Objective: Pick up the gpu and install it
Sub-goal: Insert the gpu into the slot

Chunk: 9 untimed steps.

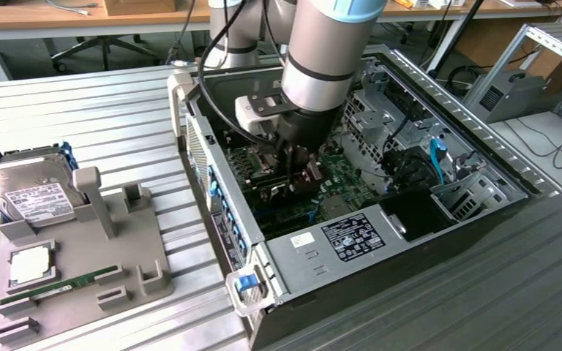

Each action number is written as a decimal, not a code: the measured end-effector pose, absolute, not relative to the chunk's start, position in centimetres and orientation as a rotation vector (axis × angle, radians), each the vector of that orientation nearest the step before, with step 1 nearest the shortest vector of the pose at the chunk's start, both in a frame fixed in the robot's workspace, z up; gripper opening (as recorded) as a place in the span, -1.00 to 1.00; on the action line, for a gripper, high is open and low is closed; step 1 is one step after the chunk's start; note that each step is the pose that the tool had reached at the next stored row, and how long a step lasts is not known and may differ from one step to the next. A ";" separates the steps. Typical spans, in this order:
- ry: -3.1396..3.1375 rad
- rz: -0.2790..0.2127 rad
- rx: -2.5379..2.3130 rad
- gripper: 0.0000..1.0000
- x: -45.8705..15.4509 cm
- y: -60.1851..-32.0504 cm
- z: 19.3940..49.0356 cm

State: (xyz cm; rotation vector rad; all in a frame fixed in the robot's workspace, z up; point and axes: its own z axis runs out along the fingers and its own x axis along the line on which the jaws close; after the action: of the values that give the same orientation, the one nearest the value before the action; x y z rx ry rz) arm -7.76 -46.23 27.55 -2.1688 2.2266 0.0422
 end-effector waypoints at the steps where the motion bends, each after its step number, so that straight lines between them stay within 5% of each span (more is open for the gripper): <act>1: 2.227 0.042 -2.169 -0.07 -7.8 -46.2 27.9; 9: 2.227 0.042 -2.169 -0.07 -7.8 -46.0 31.2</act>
State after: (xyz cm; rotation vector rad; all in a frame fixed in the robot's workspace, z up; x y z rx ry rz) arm -7.76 -45.97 31.18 -2.1687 2.2268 0.0420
